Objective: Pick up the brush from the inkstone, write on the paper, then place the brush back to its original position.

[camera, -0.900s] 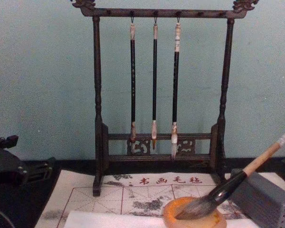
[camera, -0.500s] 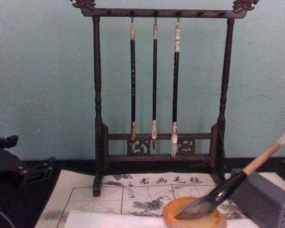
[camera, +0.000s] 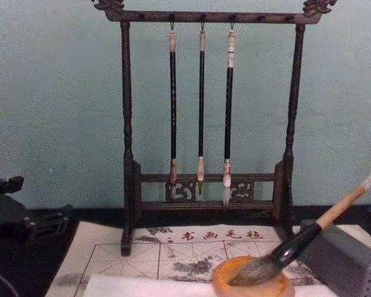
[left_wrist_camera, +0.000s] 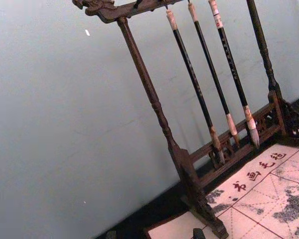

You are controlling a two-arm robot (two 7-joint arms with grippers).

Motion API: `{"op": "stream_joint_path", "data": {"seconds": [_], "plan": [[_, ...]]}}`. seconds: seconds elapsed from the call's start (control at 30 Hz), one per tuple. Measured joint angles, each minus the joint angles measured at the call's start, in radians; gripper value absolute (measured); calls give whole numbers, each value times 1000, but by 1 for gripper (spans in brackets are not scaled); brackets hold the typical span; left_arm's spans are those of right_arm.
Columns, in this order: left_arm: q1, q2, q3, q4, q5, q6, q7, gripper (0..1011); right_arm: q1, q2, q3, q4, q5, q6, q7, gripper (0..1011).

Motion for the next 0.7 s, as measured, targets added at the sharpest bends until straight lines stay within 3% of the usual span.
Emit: {"op": "stream_joint_path", "data": {"seconds": [0.7], "plan": [[0,0,0,0,0,0,0,1001,0,0,0,0,0,0,0,1000]]}}
